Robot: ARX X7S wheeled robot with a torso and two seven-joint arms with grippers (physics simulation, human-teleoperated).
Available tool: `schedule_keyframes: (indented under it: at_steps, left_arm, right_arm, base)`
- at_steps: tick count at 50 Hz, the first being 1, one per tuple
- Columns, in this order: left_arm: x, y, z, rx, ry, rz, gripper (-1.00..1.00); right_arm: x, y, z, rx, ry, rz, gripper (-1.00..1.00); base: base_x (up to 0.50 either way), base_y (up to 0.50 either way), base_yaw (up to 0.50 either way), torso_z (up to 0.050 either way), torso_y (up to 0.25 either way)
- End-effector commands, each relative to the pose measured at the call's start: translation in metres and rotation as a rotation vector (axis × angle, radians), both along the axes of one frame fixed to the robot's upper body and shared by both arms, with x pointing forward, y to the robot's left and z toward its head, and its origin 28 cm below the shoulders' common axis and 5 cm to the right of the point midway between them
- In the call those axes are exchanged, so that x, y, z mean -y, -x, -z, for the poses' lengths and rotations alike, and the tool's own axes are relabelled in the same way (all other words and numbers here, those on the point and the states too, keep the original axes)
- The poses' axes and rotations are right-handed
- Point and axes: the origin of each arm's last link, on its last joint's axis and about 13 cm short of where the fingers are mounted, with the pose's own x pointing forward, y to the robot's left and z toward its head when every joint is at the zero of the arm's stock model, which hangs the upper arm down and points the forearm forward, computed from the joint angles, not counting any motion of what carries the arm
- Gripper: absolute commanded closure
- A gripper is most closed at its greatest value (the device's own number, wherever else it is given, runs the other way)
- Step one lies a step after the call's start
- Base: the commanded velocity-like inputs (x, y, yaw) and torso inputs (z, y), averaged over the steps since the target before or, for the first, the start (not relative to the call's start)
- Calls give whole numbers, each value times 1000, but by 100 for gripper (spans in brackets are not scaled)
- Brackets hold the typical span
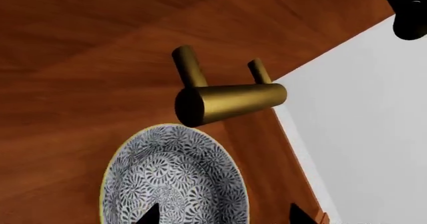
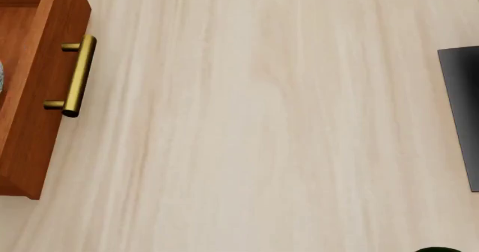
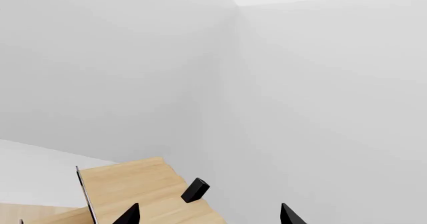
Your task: Put the bowl in the bottom drawer of the cabinet.
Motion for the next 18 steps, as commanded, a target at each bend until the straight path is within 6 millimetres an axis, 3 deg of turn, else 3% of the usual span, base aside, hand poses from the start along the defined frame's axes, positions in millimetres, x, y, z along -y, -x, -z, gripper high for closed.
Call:
schedule_keyframes:
  at_steps: [1,5,11,18]
  left_arm:
    - [-6,-2,25,-239,56,-60,-100]
    - [1,8,8,-173,29,-19,-100]
    - [15,38,-35,0,-47,61,-100]
    - [34,97,-86,226,-167,131,-100]
  right_arm:
    - [1,1,0,2,-1,-1,-100]
    - [0,1,0,-1,-3,-2,-100]
    - [0,0,0,0,-3,-2,-100]
    - [-1,0,0,4,-6,-6,-100]
  base:
    - [0,4,5,0,-12]
    - [0,4,5,0,-3]
    - [0,4,4,0,0]
    - [0,4,3,0,3]
